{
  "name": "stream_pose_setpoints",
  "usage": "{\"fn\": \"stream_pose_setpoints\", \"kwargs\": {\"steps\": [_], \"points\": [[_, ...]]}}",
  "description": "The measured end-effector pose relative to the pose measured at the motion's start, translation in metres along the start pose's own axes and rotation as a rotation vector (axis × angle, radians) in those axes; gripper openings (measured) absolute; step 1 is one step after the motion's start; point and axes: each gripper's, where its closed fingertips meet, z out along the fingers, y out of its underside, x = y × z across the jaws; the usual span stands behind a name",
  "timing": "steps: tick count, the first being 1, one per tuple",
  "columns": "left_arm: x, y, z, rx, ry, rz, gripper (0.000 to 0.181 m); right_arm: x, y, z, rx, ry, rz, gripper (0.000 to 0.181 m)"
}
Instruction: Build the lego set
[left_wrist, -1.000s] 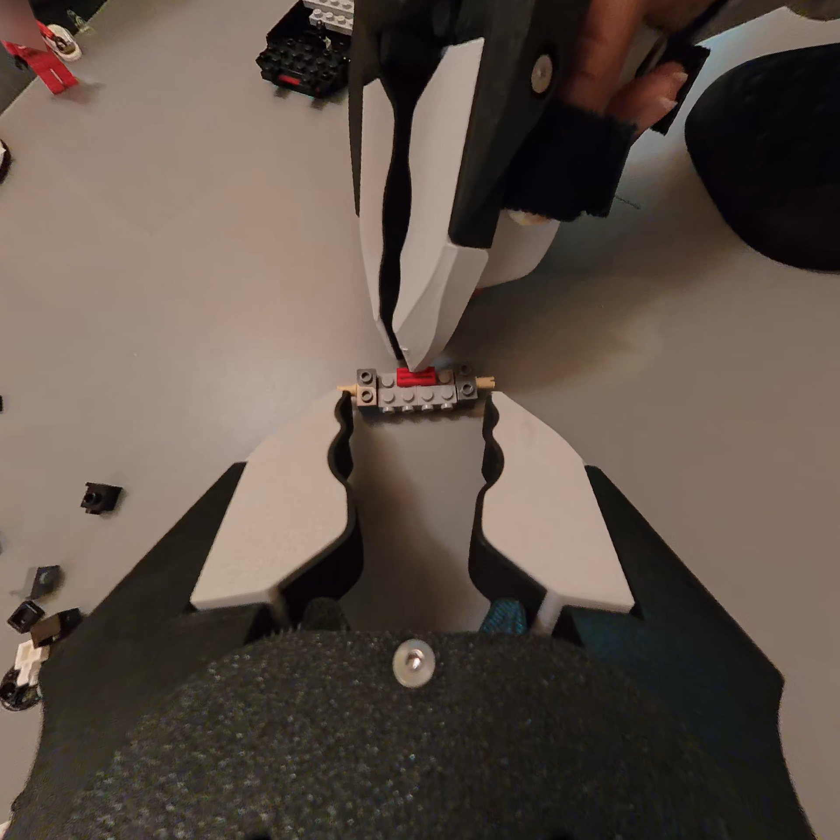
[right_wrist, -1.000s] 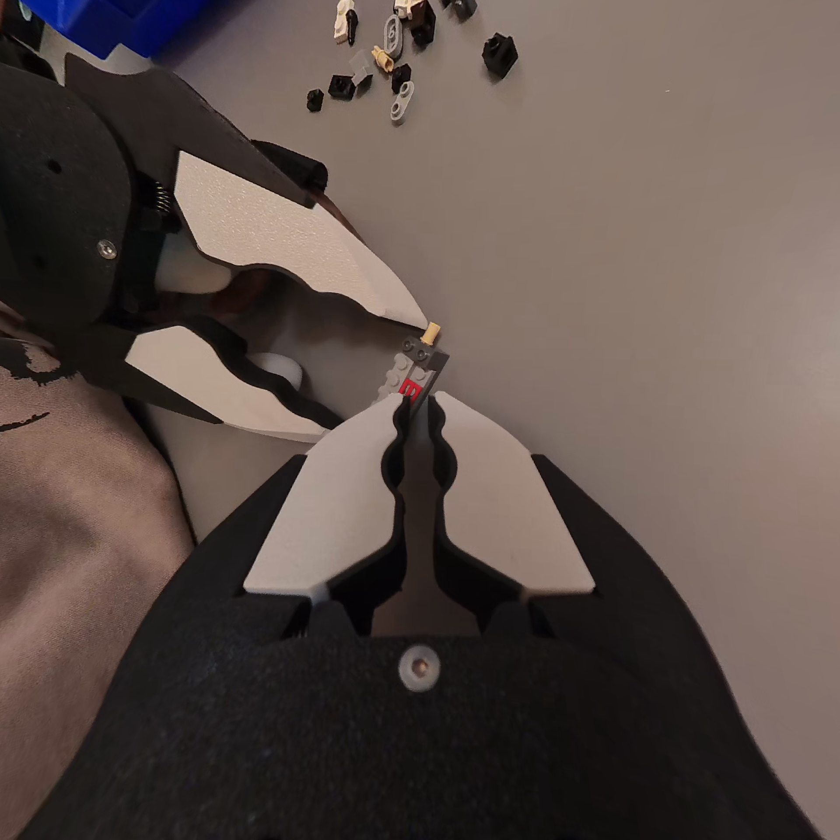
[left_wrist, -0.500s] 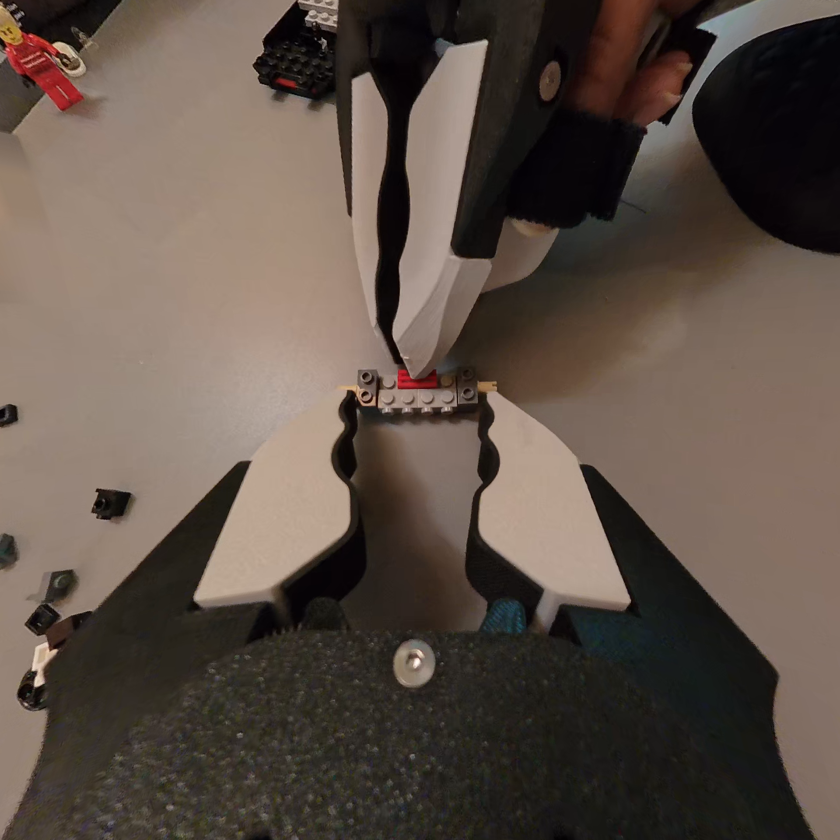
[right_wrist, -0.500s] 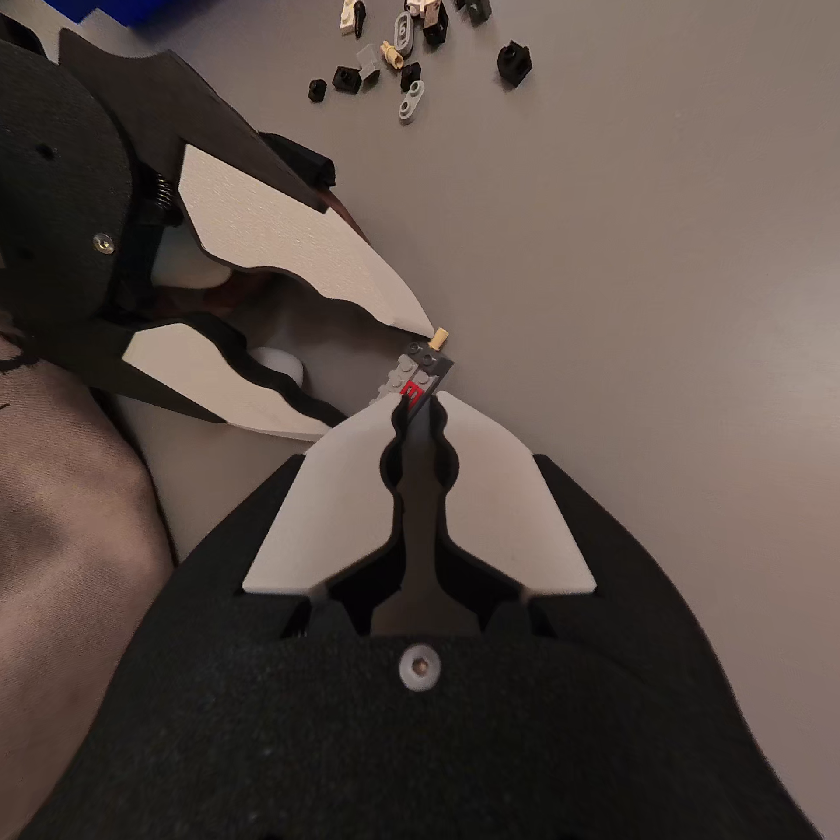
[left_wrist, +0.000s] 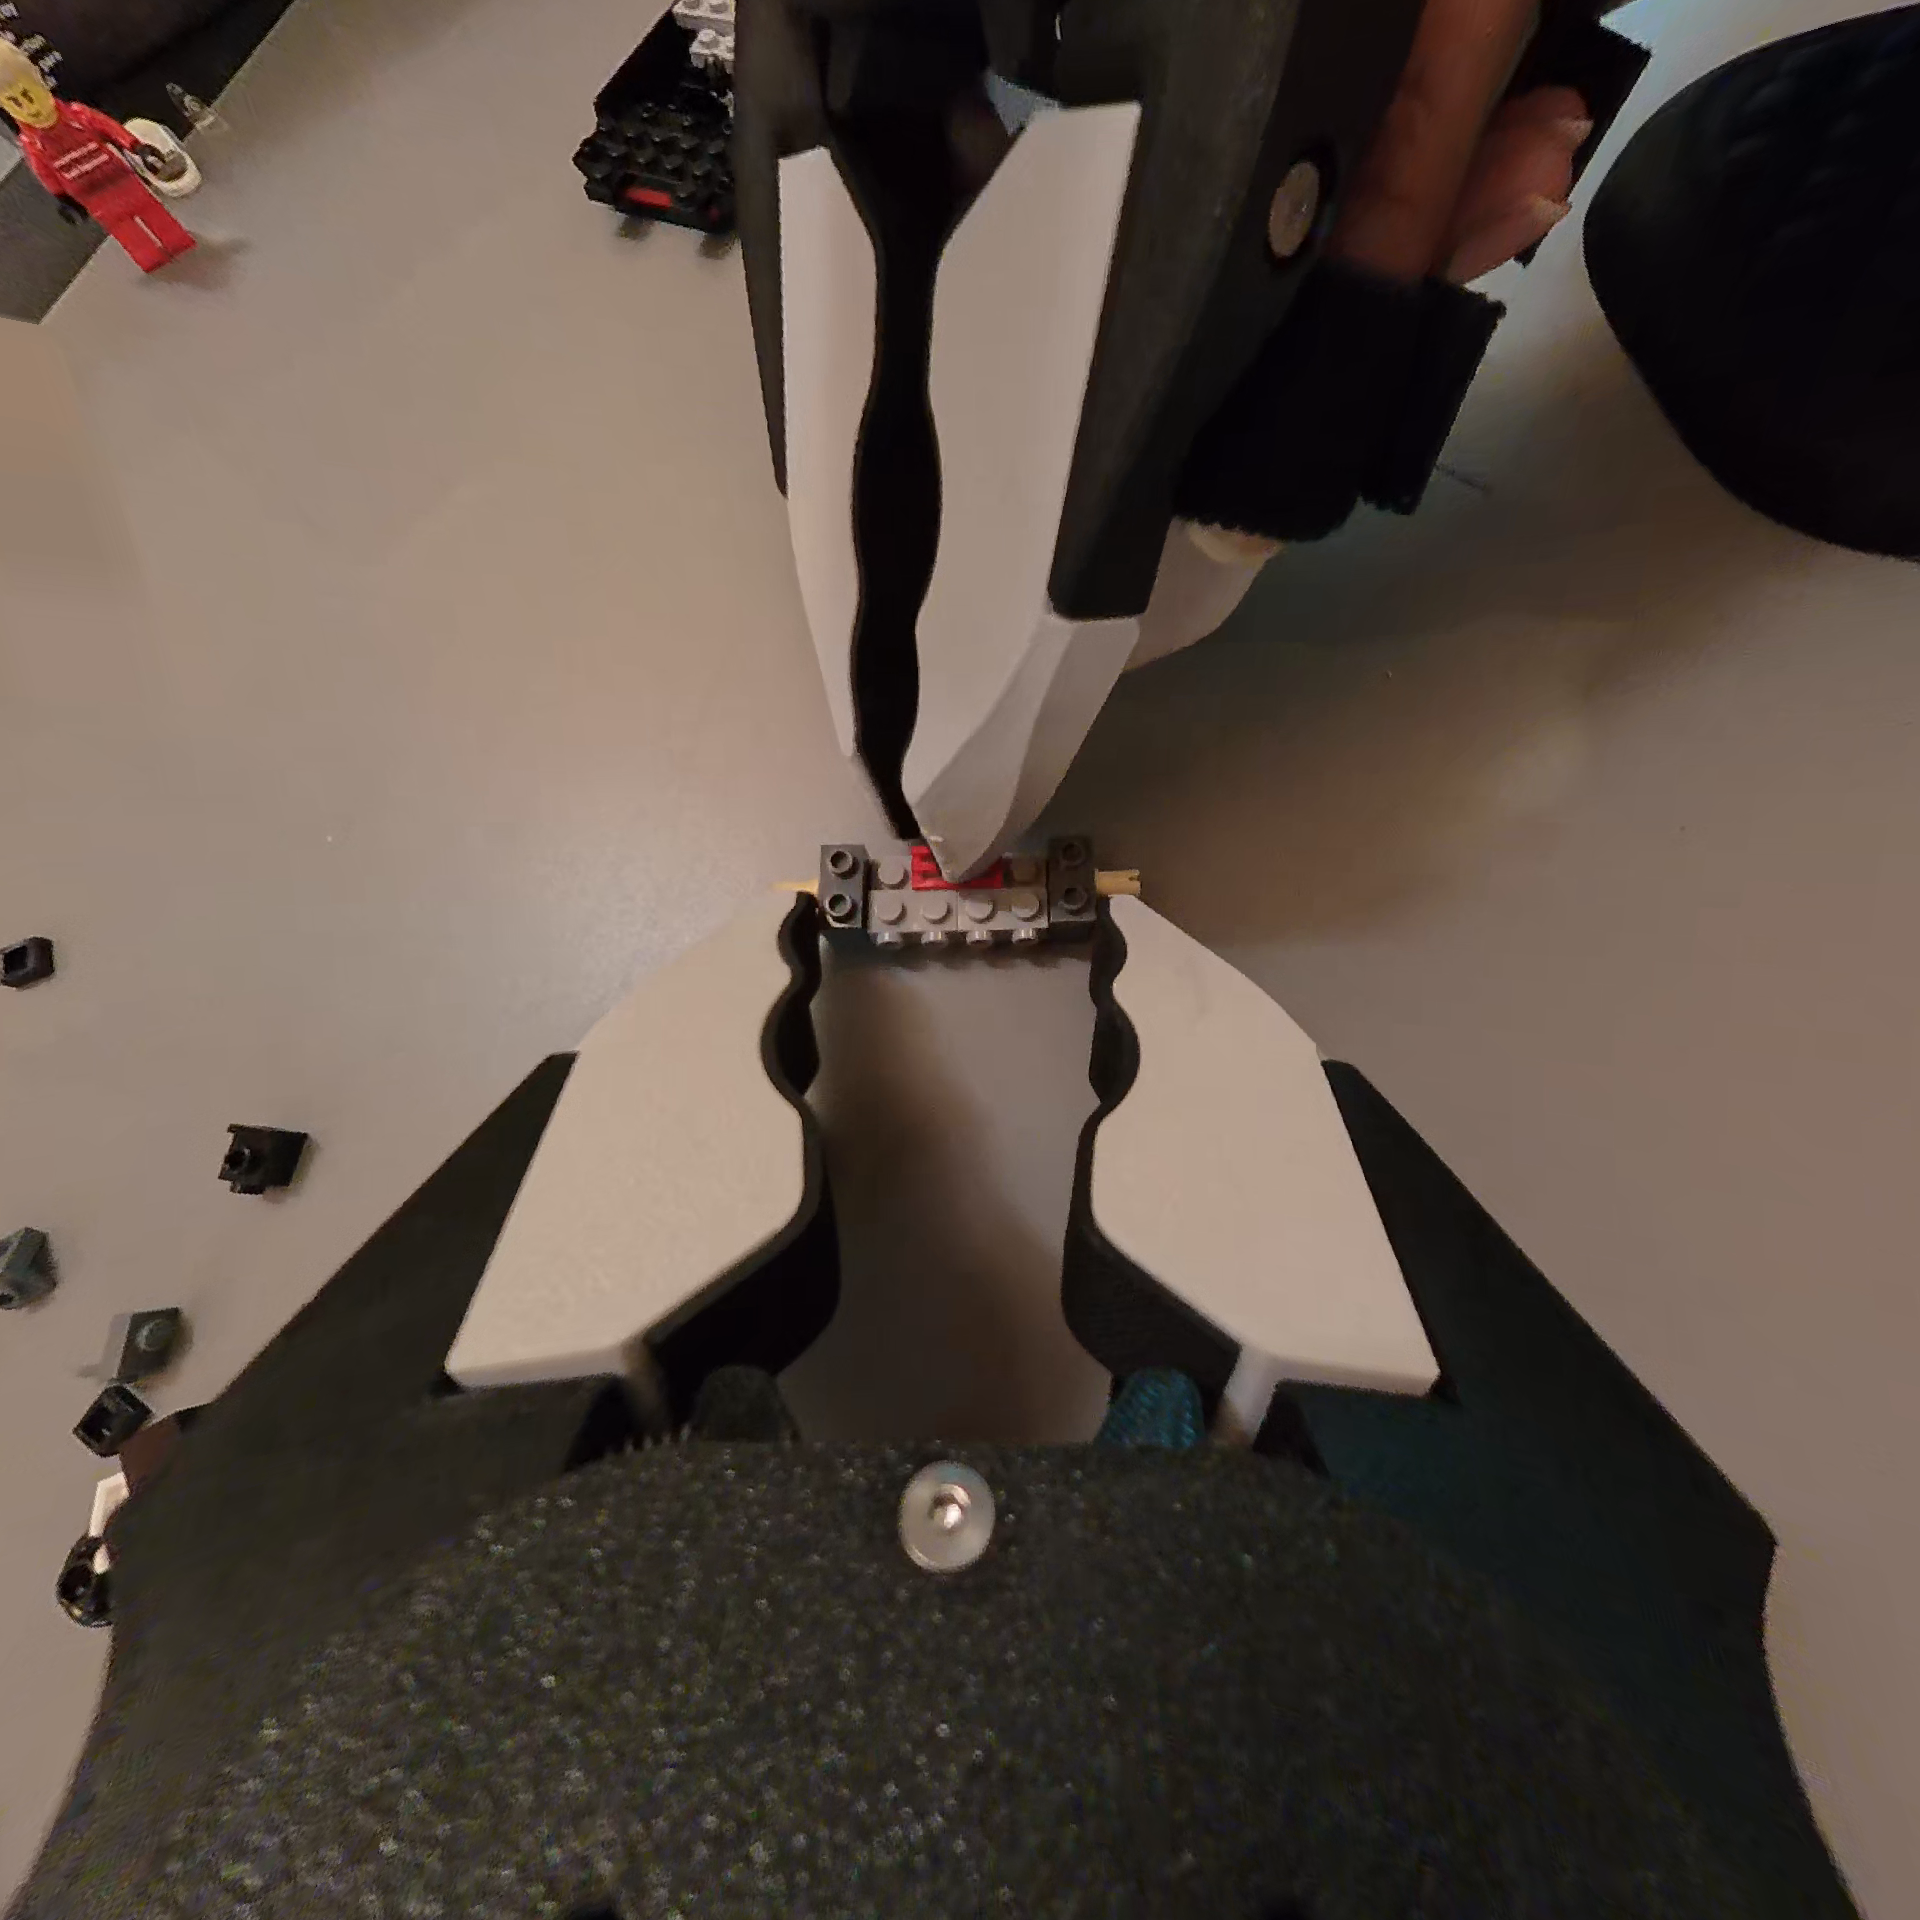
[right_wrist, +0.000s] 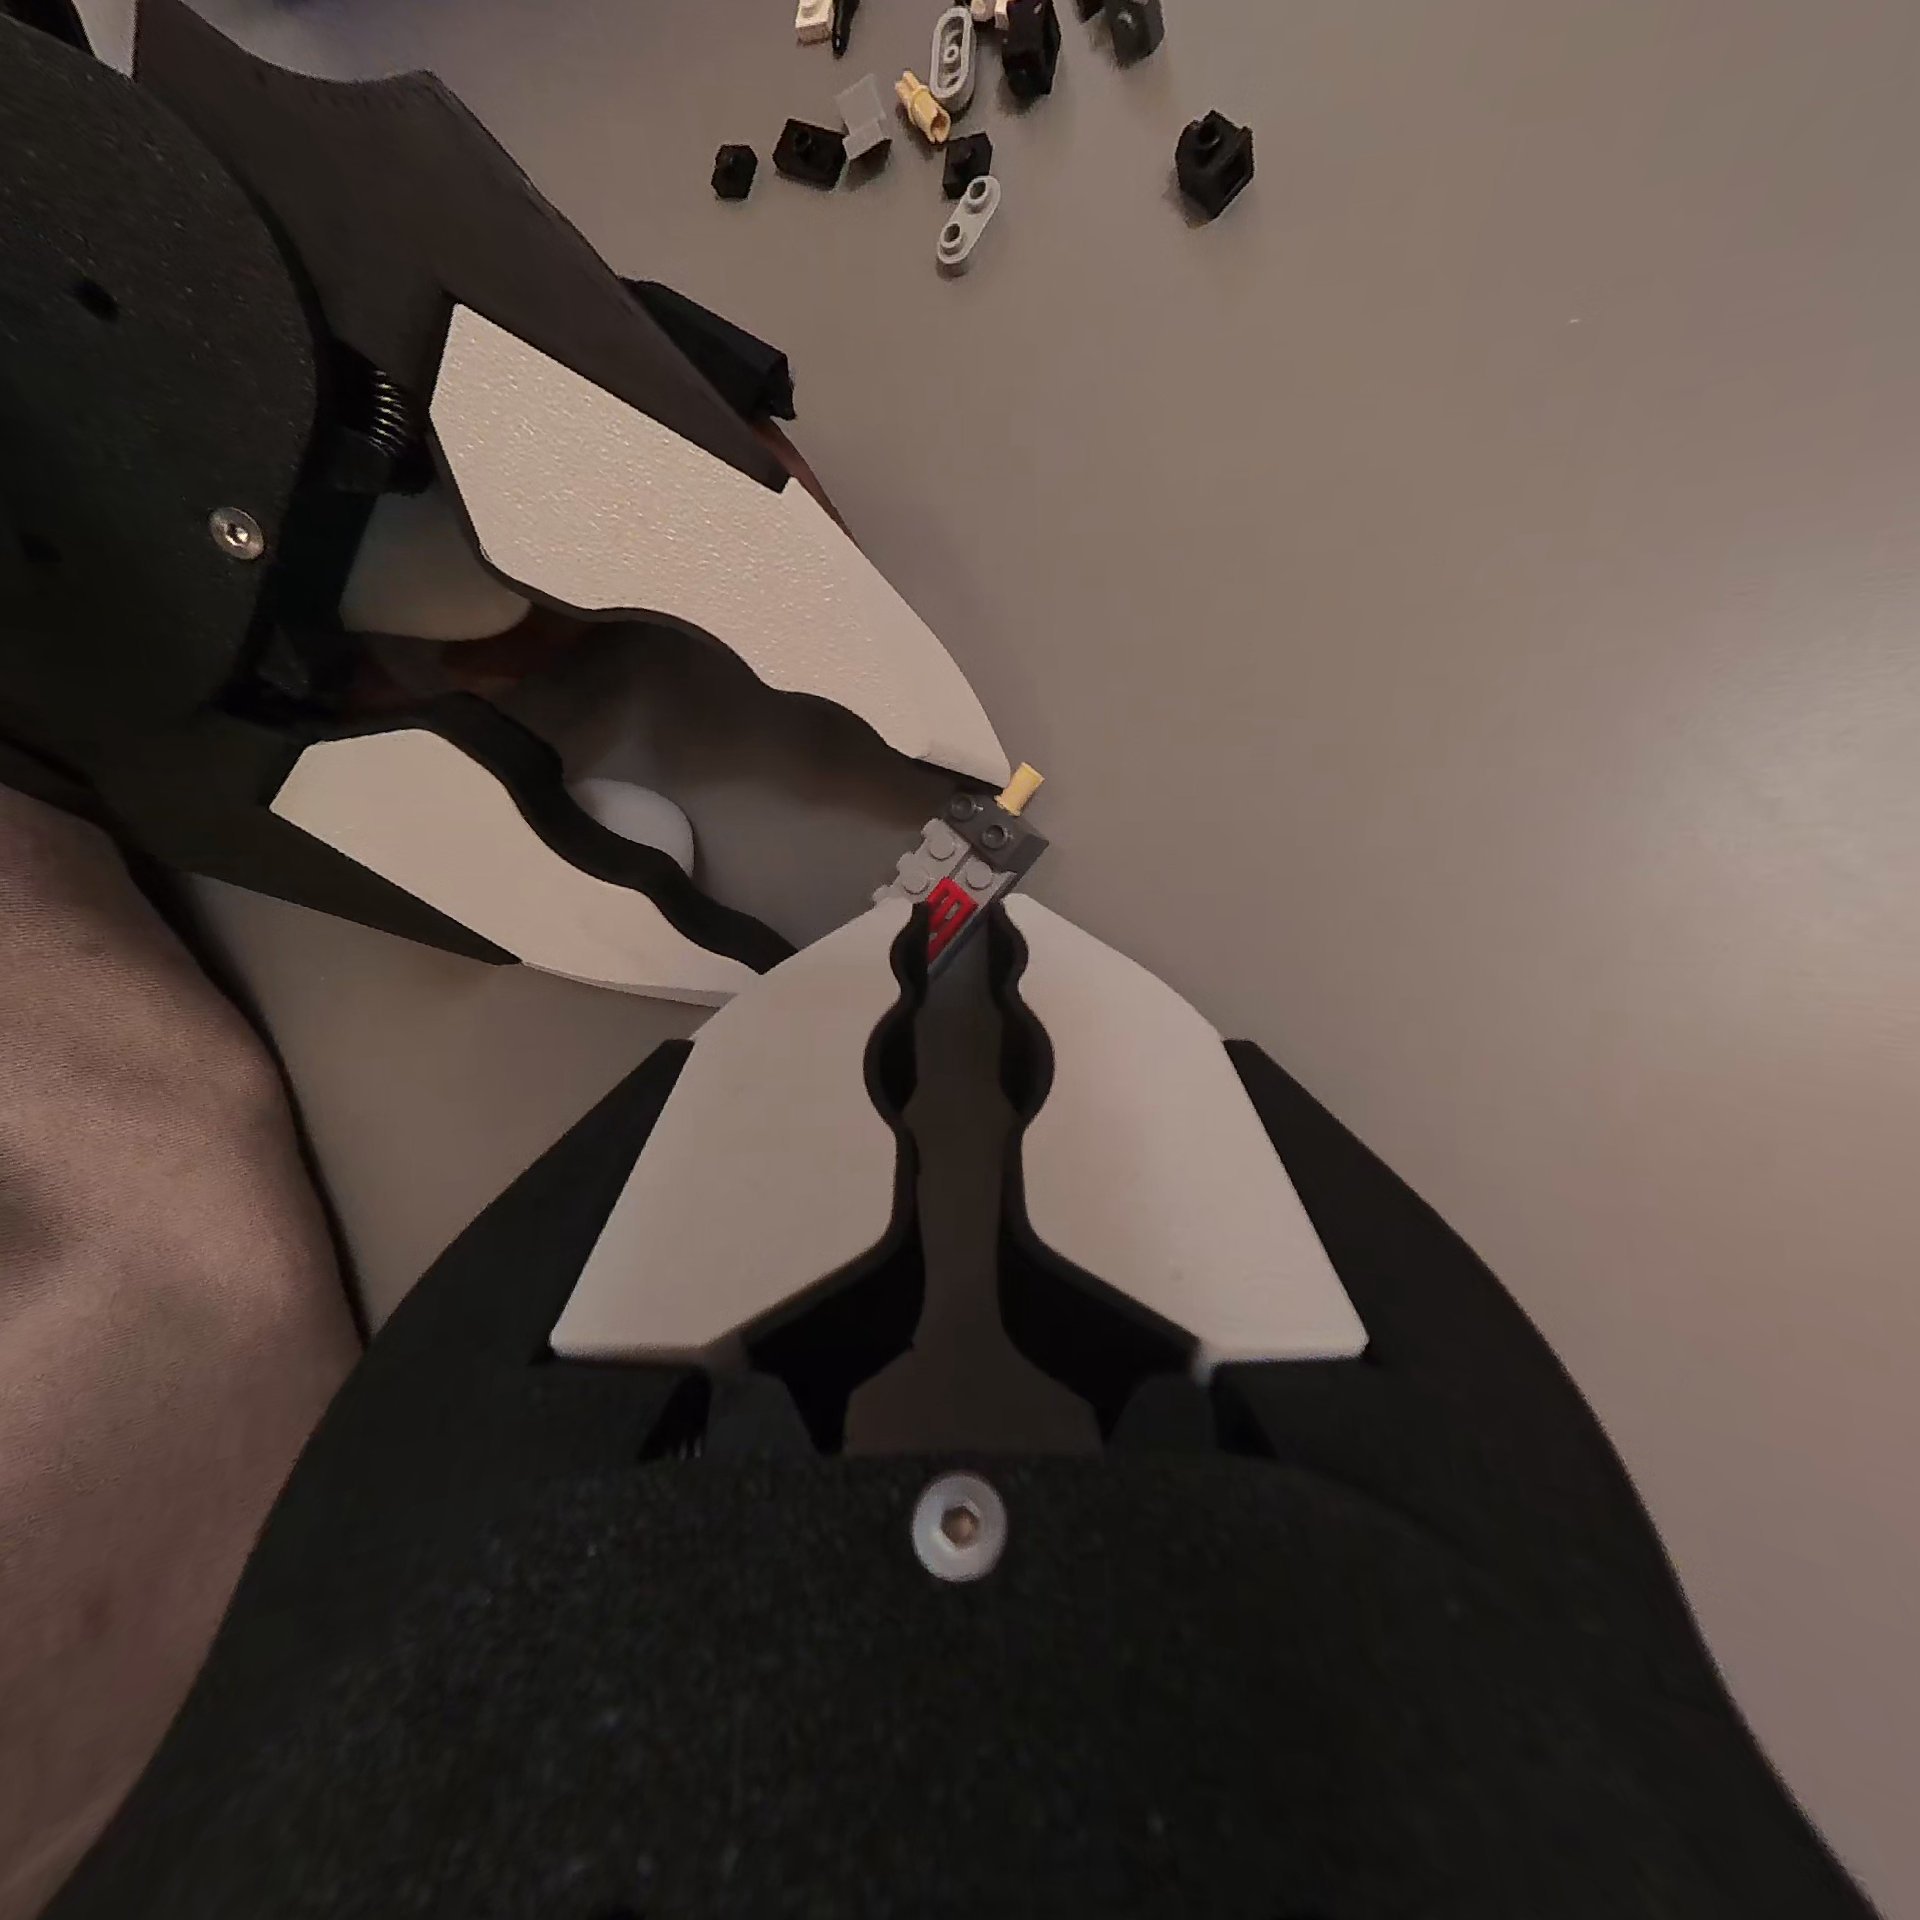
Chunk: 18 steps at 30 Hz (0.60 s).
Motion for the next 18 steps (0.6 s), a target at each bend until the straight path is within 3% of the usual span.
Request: {"fn": "stream_pose_setpoints", "kwargs": {"steps": [11,18], "points": [[0.0,0.0,0.0,0.005,-0.003,0.005,0.05,0.002,-0.008,-0.015,0.088,-0.039,0.046,0.011],[-0.001,-0.002,-0.002,0.023,0.002,0.002,0.049,0.008,0.004,-0.026,0.137,-0.057,0.096,0.012]]}}
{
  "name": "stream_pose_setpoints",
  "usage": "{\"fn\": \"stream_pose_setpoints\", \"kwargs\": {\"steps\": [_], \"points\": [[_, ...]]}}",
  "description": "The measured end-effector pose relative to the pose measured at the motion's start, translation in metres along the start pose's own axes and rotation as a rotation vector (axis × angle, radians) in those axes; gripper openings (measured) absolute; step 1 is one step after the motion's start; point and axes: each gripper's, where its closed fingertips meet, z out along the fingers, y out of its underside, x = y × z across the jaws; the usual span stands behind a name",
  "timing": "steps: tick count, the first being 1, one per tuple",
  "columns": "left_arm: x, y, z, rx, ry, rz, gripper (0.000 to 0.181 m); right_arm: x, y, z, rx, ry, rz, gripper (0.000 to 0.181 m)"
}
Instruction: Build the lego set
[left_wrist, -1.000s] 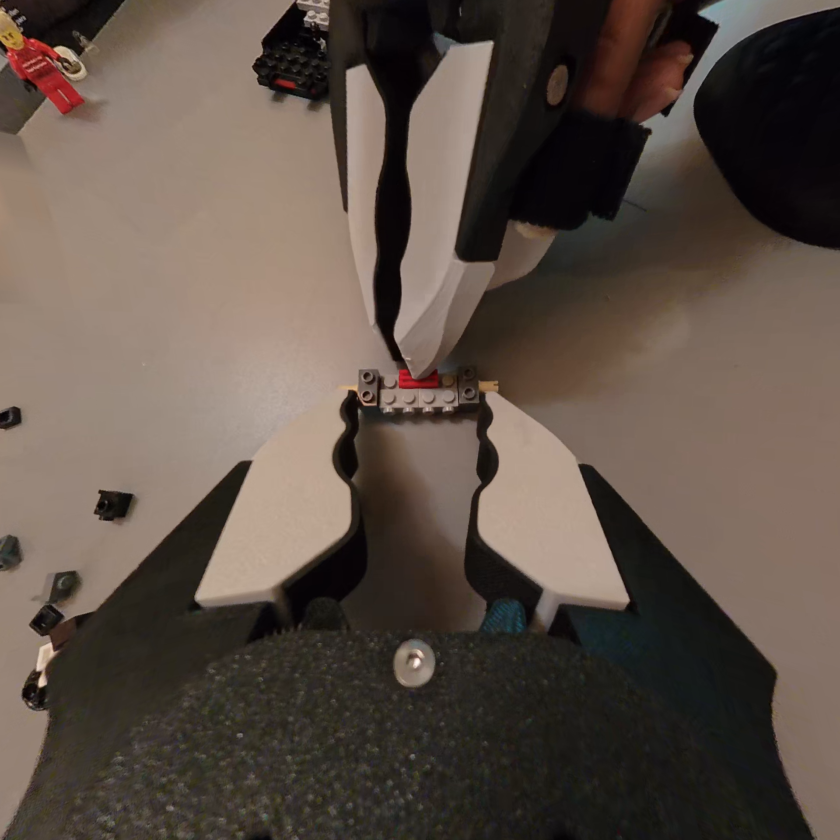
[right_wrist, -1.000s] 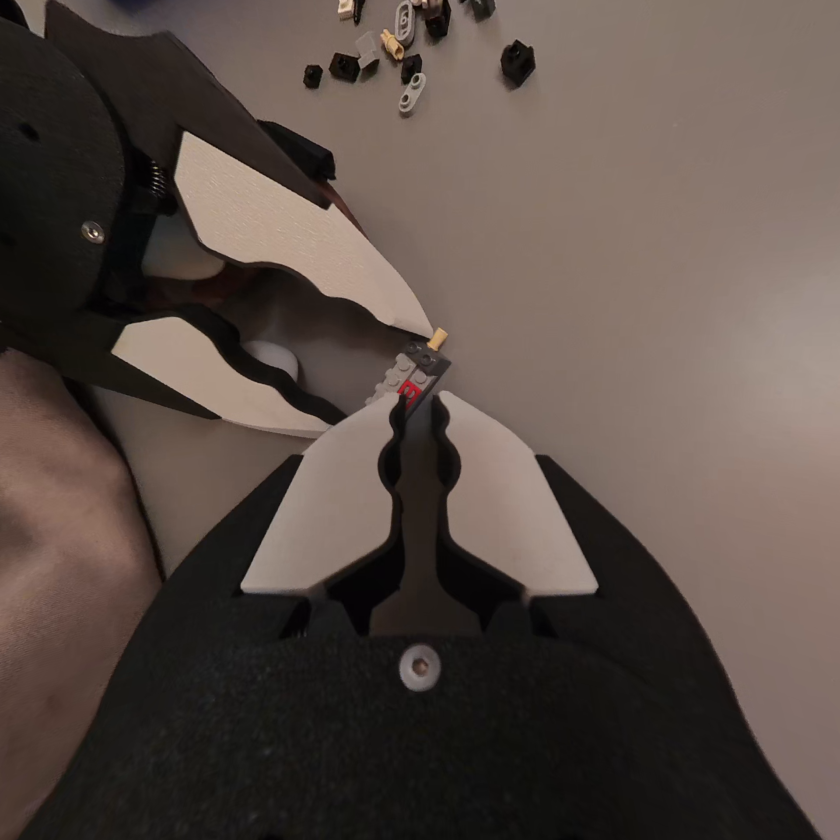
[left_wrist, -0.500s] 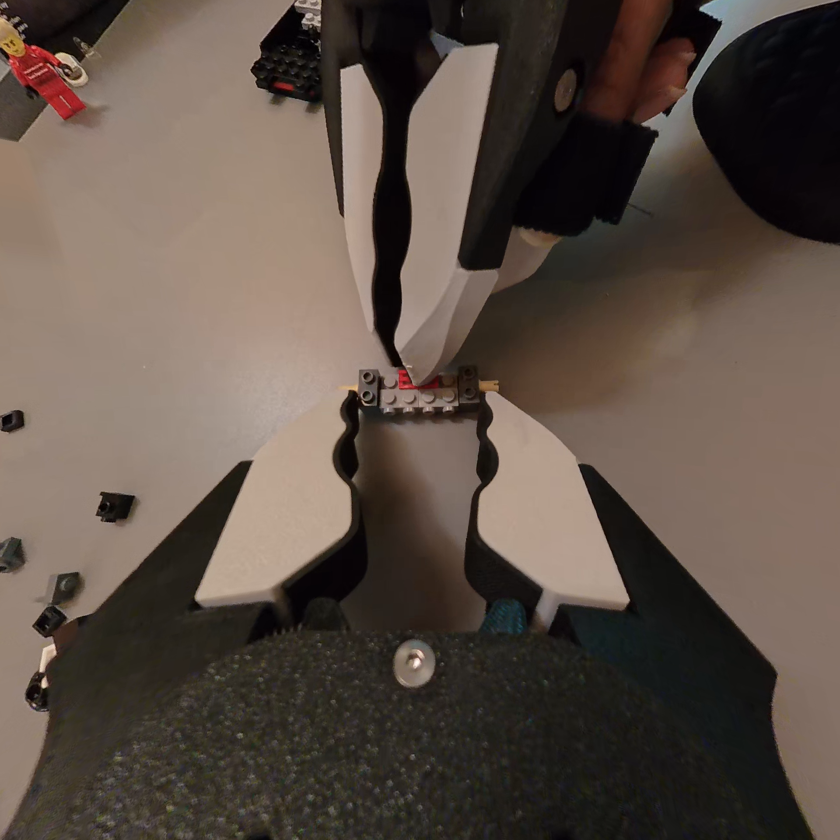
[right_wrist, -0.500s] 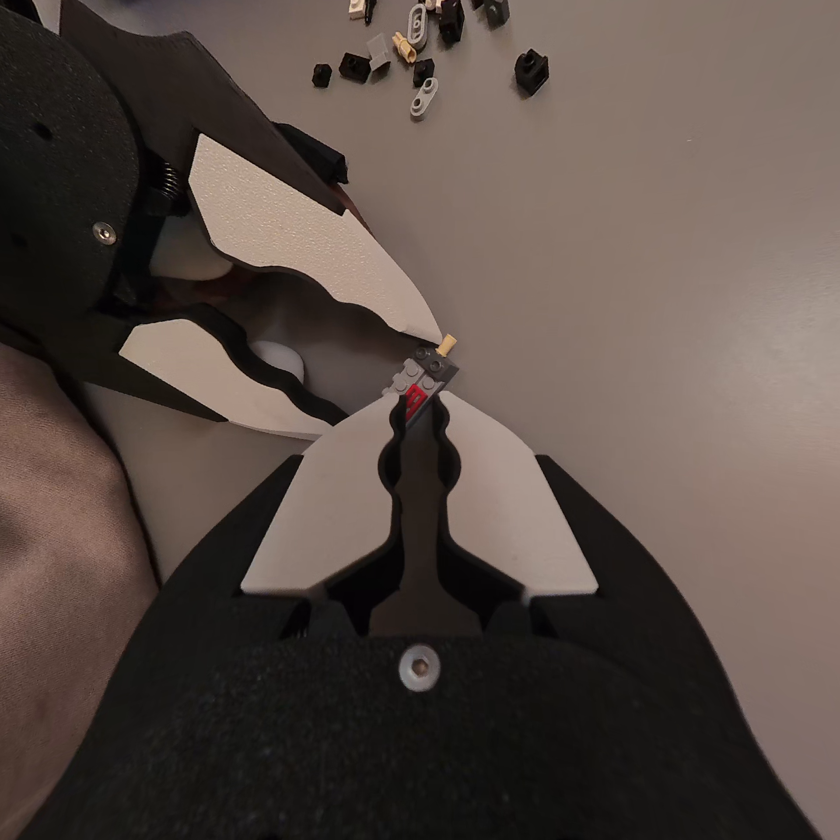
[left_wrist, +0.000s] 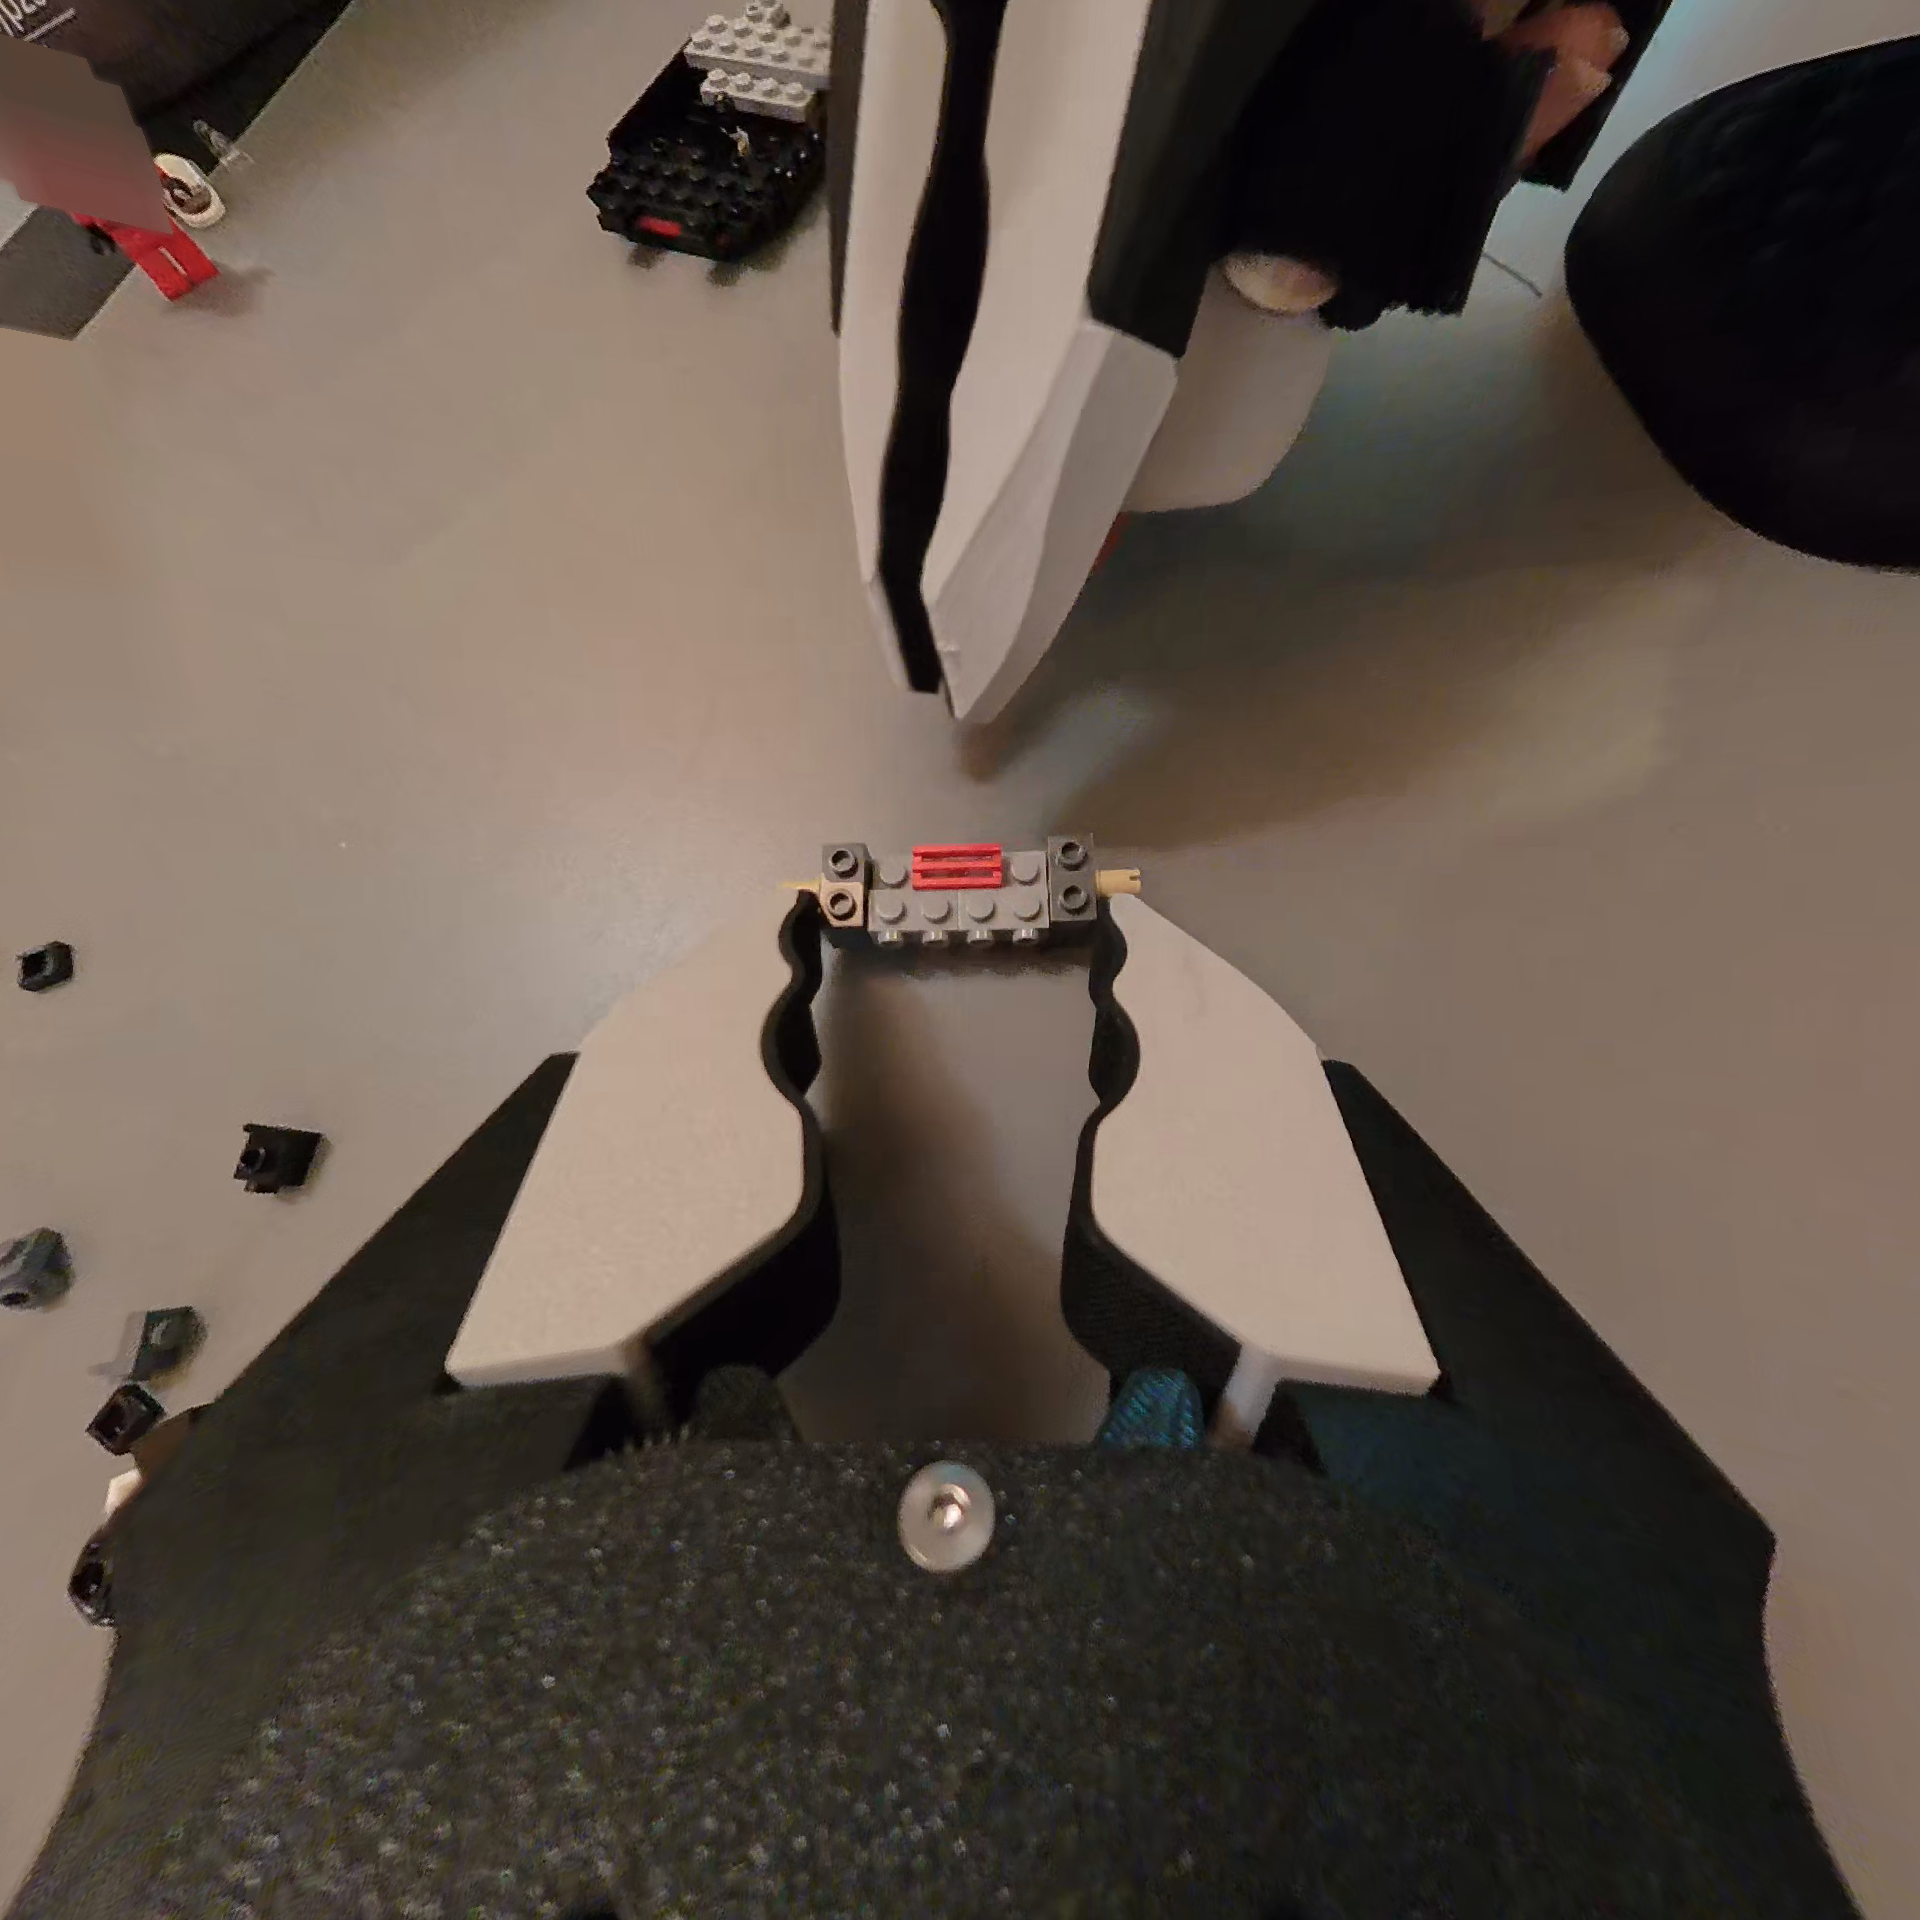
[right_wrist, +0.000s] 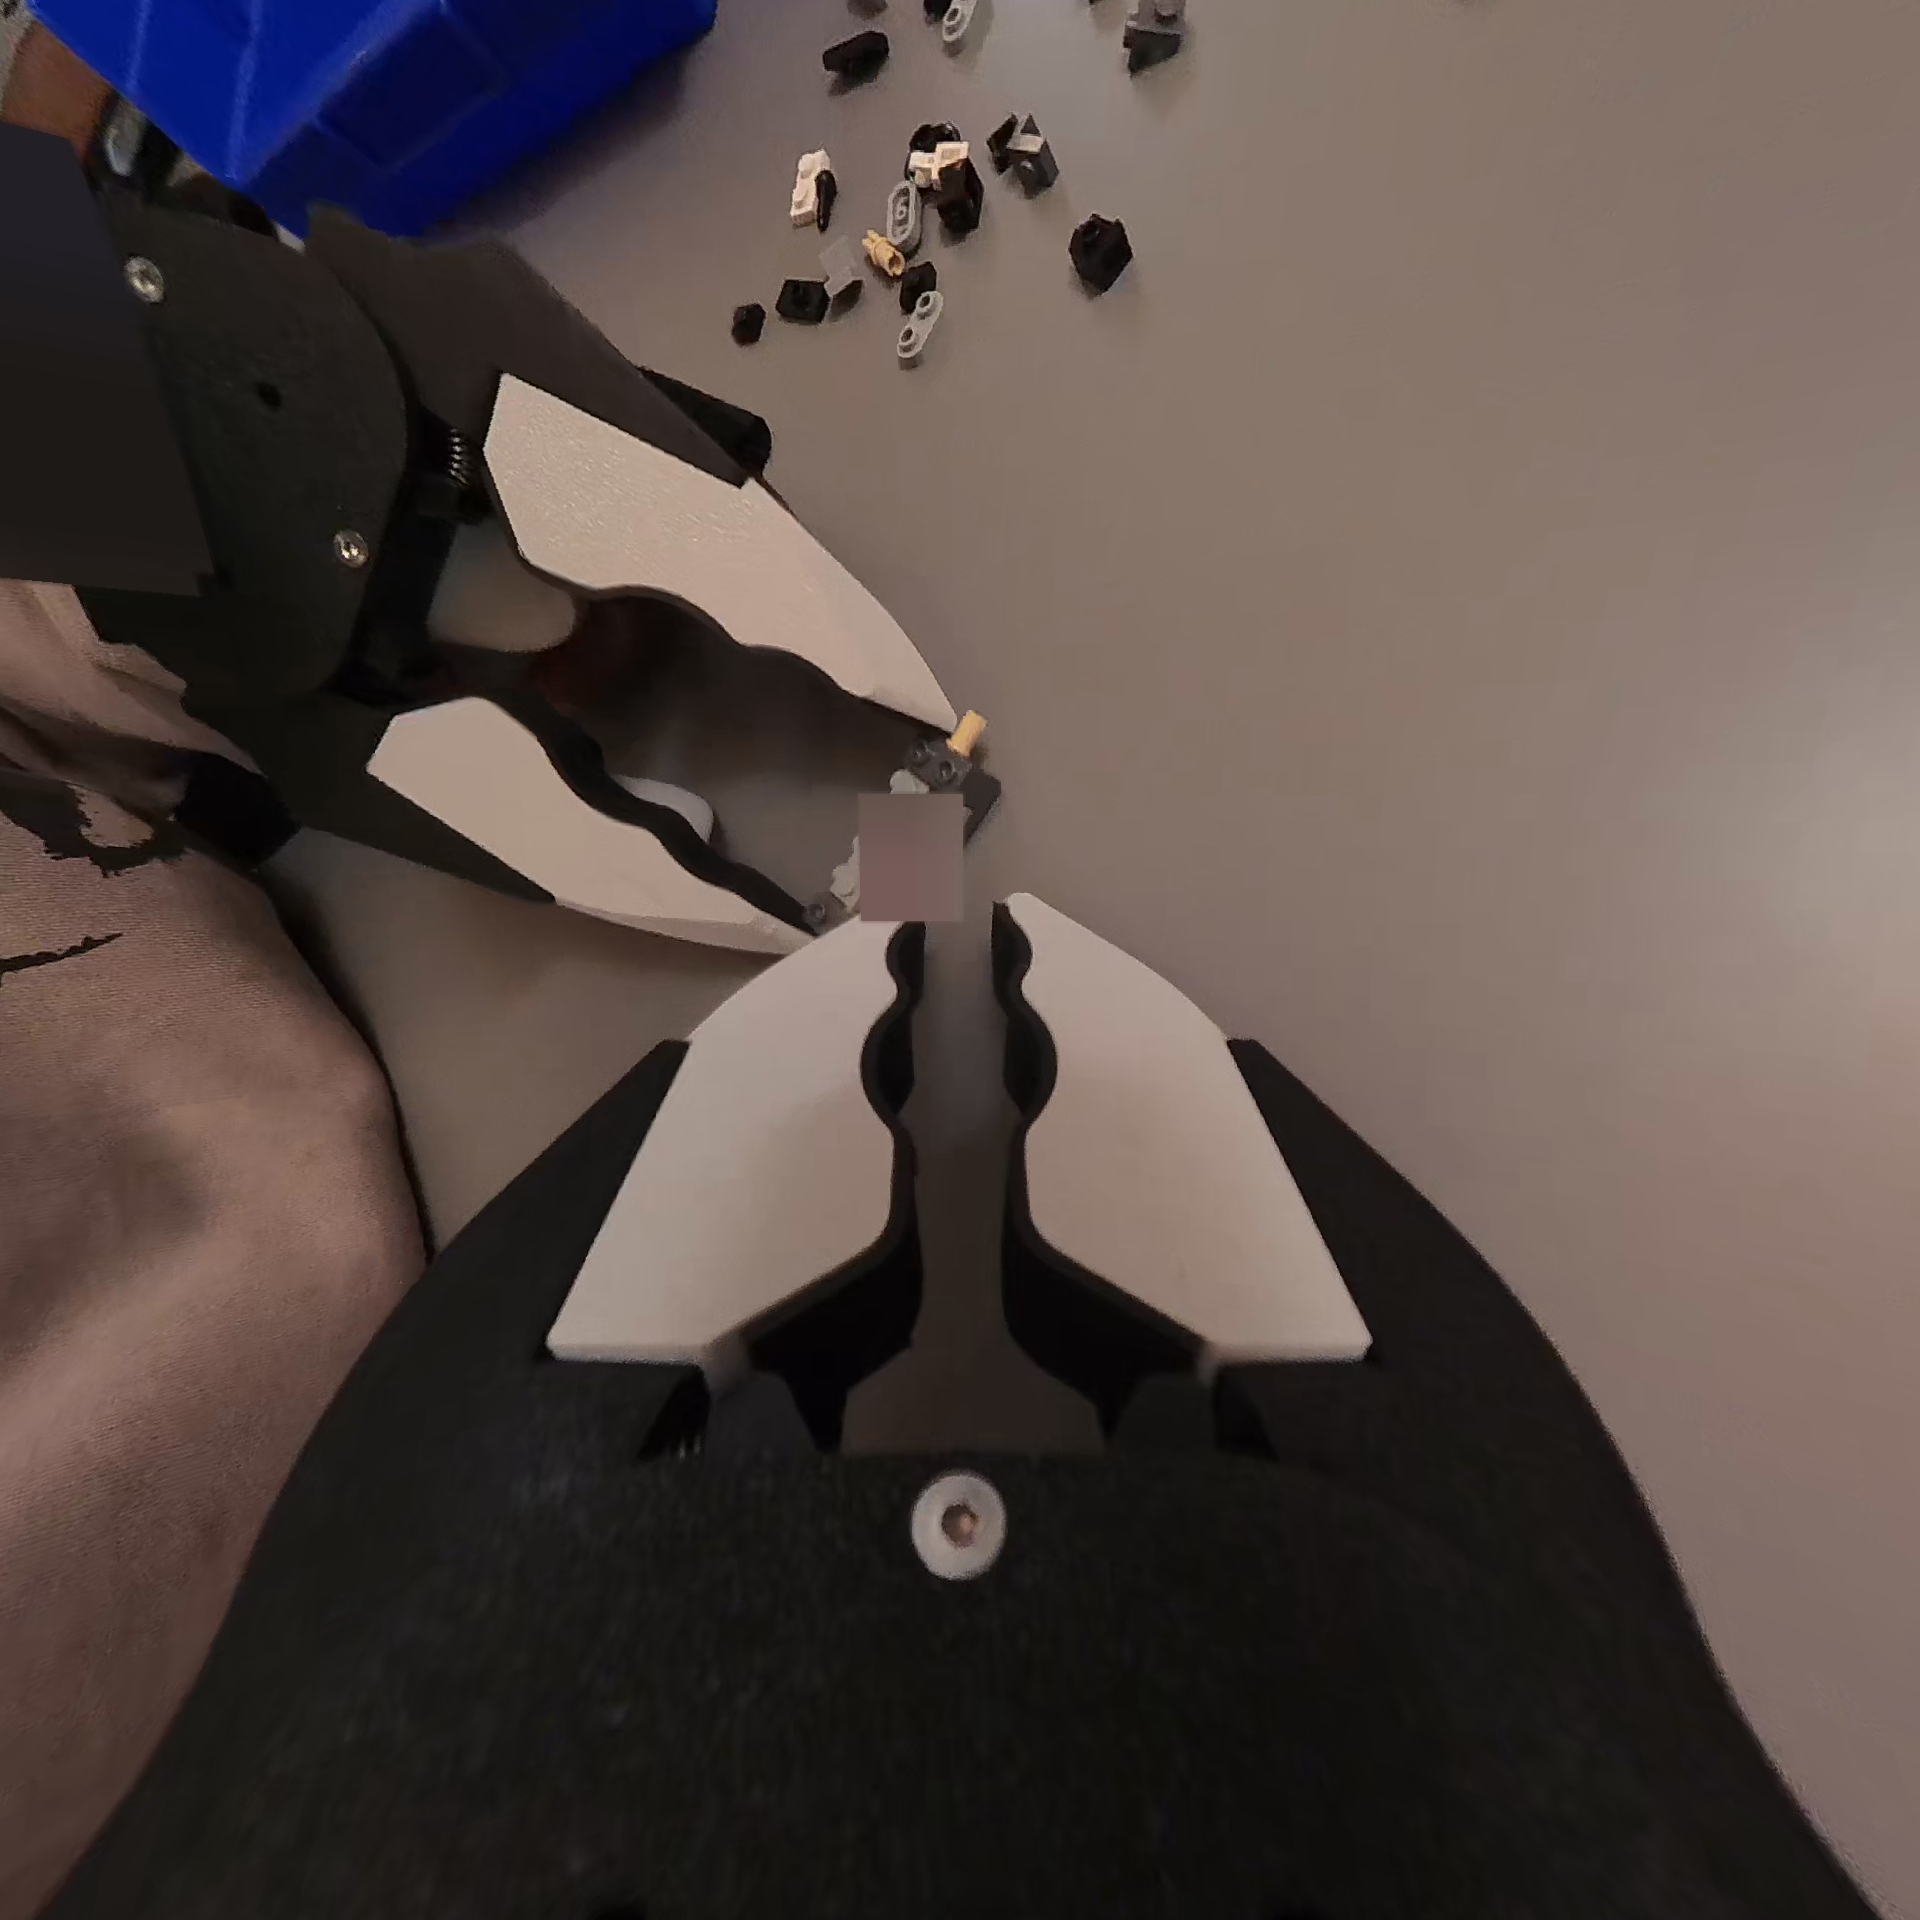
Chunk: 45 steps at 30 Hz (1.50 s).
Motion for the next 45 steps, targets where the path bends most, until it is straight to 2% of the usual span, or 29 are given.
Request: {"fn": "stream_pose_setpoints", "kwargs": {"steps": [6,10,13,24,34,45], "points": [[0.0,-0.02,-0.013,0.083,-0.044,0.088,0.049,-0.015,0.0,-0.011,0.105,-0.146,0.083,0.018],[0.005,-0.039,-0.025,0.137,-0.098,0.175,0.05,-0.038,-0.011,-0.021,0.224,-0.395,0.264,0.034],[0.009,-0.046,-0.029,0.148,-0.13,0.226,0.05,-0.046,-0.017,-0.027,0.288,-0.467,0.314,0.034],[0.016,-0.057,-0.035,0.171,-0.17,0.282,0.049,-0.05,-0.019,-0.023,0.304,-0.404,0.257,0.013],[0.014,-0.061,-0.041,0.174,-0.243,0.359,0.049,-0.053,-0.024,-0.028,0.408,-0.308,0.122,0.01],[0.014,-0.067,-0.044,0.214,-0.259,0.398,0.05,-0.056,-0.028,-0.034,0.476,-0.289,0.104,0.01]]}}
